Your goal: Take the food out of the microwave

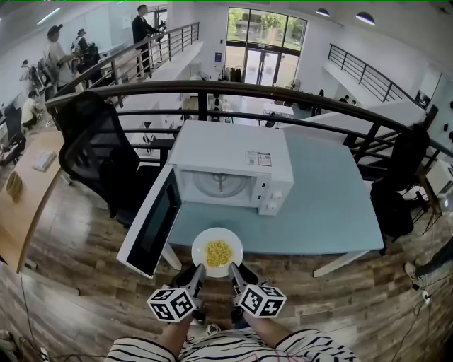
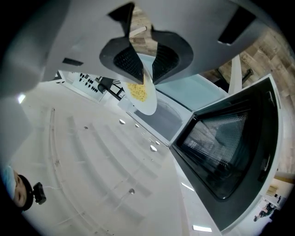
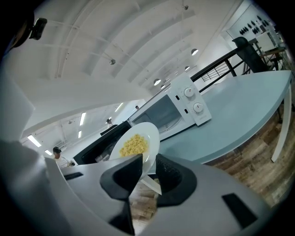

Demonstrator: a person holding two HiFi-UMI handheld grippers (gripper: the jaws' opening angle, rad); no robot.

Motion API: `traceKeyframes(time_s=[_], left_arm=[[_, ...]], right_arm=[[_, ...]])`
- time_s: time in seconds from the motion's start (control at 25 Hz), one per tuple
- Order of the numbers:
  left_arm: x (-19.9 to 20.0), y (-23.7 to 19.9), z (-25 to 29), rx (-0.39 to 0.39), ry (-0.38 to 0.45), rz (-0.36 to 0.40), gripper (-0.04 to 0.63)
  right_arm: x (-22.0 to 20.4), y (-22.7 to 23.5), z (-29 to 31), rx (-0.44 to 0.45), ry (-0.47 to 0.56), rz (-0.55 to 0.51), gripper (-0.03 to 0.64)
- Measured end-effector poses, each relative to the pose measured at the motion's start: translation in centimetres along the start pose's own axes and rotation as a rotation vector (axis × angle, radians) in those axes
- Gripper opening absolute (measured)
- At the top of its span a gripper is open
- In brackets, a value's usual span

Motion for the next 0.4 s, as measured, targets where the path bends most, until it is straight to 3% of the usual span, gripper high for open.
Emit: traceKeyframes(time_s=[0.4], left_arm=[[-0.77, 0.11, -0.3, -0.005, -0.019, -0.016, 0.072]], right_arm=[[-0.43, 0.33, -0.6, -0.016, -0.023, -0.01, 0.099]])
Point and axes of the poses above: the fingertips, and each gripper's own axes: z forward along the fingers, y to its right, x out of its top, the point moved 10 cm from there along -z, backward along the fingers, and after that the axes turned 9 degrees about z, right-handed, at the moved point
